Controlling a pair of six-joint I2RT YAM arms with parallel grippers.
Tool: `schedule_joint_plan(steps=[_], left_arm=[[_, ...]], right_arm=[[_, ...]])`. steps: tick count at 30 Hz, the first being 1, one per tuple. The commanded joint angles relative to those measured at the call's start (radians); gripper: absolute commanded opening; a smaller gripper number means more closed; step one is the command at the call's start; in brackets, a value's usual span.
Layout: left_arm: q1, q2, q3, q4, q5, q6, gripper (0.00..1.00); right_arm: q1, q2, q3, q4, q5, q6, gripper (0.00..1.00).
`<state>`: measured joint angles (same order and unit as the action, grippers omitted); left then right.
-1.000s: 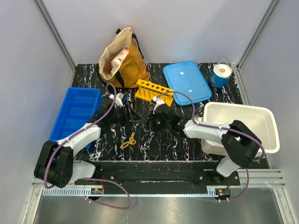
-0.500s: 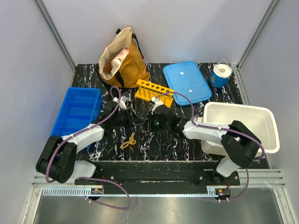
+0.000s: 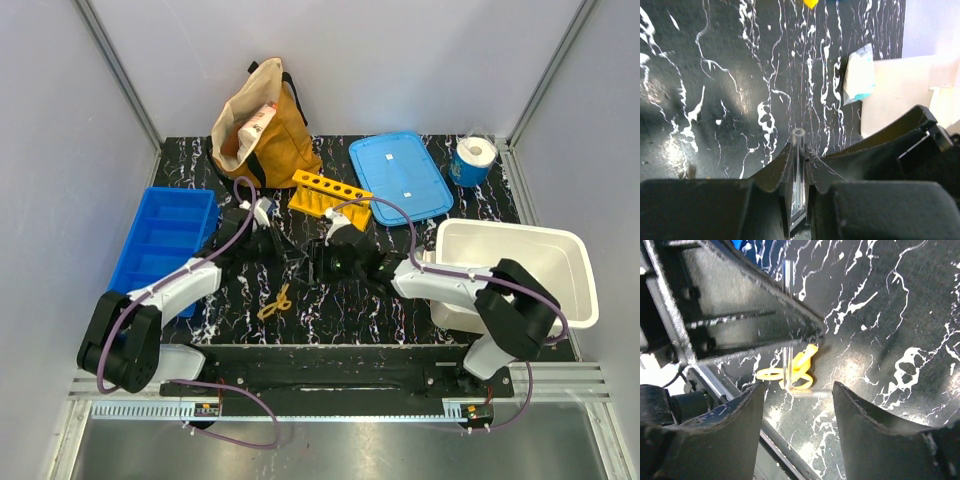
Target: Organize the chemistry lab equipment
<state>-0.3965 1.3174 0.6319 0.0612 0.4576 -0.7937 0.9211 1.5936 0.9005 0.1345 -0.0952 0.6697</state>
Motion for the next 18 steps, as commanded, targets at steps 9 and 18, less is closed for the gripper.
schedule_joint_plan(steps=[9, 18], left_arm=[[0.434, -0.145, 0.262, -0.300, -0.043, 0.161, 0.13], [0.843, -0.130, 0.243, -0.312, 0.039, 0.157, 0.13]], right_arm=[[0.009, -0.221, -0.043, -0.036, 0.040, -0.015, 0.87], [0.009, -0.259, -0.071, -0.033, 0.035, -0.015, 0.90]])
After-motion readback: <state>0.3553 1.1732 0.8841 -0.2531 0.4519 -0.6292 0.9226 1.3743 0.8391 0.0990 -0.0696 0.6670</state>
